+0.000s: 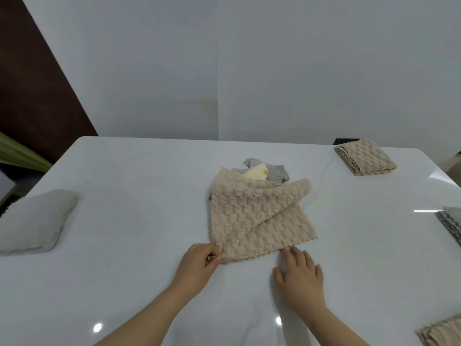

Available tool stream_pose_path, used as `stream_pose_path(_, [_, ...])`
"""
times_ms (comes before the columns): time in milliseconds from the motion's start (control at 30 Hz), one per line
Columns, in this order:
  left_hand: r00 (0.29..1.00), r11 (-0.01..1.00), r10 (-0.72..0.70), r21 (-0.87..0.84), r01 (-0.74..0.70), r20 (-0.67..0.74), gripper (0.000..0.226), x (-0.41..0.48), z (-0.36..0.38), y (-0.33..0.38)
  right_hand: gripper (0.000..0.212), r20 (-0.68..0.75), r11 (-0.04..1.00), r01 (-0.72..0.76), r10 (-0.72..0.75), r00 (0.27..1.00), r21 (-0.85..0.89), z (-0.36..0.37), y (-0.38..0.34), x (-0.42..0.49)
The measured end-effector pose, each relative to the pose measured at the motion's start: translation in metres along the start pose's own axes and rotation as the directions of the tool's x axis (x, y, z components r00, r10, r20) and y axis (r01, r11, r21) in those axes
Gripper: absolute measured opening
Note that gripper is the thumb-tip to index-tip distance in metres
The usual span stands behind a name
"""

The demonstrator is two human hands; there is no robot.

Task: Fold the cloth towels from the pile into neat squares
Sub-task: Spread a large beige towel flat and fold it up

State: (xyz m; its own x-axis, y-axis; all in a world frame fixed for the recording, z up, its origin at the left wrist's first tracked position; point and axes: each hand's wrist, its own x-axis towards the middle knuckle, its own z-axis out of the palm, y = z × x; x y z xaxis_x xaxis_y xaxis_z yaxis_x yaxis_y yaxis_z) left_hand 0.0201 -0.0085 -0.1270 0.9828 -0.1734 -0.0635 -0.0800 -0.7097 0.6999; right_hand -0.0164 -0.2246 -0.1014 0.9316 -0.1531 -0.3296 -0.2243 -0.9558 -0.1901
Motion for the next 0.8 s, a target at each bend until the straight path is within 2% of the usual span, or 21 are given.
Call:
stream_pose_path(100, [1.0,1.0,-0.018,-0.001,0.018,0.023,0.03,-0.013,0.0,-0.004,0.054,-0.058,1.0,0.016,-0.015,0.998,0.015,0.005,-0.002,-0.012])
stream_pose_path(167, [0.999,1.0,-0.03,0.006,0.03,0.019,0.024,-0.02,0.0,-0.006,0.058,-0.098,0.999,0.038,-0.038,0.994,-0.001,0.003,-0.002,-0.016])
stream_pose_path(233, [0.999,0.999,-0.032,0.037,0.032,-0.001,0.015,-0.027,-0.002,-0.007,0.059,-0.075,0.997,0.071,-0.074,0.994,-0.036,0.0,-0.003,-0.017])
stream_pose_path(300, [0.999,0.998,-0.02,0.062,0.022,-0.039,0.009,-0.031,-0.003,-0.005,0.05,-0.027,0.995,0.091,-0.092,0.995,-0.048,-0.005,-0.005,-0.015])
stream_pose_path(467, [0.998,0.985,-0.003,0.174,0.013,-0.058,0.031,-0.045,-0.003,-0.003,0.043,0.02,0.973,0.178,-0.177,0.984,-0.149,-0.006,-0.005,-0.019])
stream_pose_path(633, [0.998,0.972,-0.054,0.227,0.059,-0.029,0.03,-0.046,-0.005,0.009,0.033,-0.008,0.959,0.242,-0.246,0.969,-0.146,-0.006,-0.001,-0.022])
stream_pose_path(700, [0.995,0.974,-0.098,0.202,0.098,-0.009,0.029,-0.049,-0.008,0.015,0.035,-0.019,0.962,0.233,-0.238,0.971,-0.14,-0.007,0.0,-0.022])
stream_pose_path(800, [0.991,0.975,-0.128,0.178,0.133,-0.038,0.044,-0.054,-0.006,0.017,0.05,0.008,0.978,0.201,-0.201,0.98,-0.055,-0.008,0.003,-0.024])
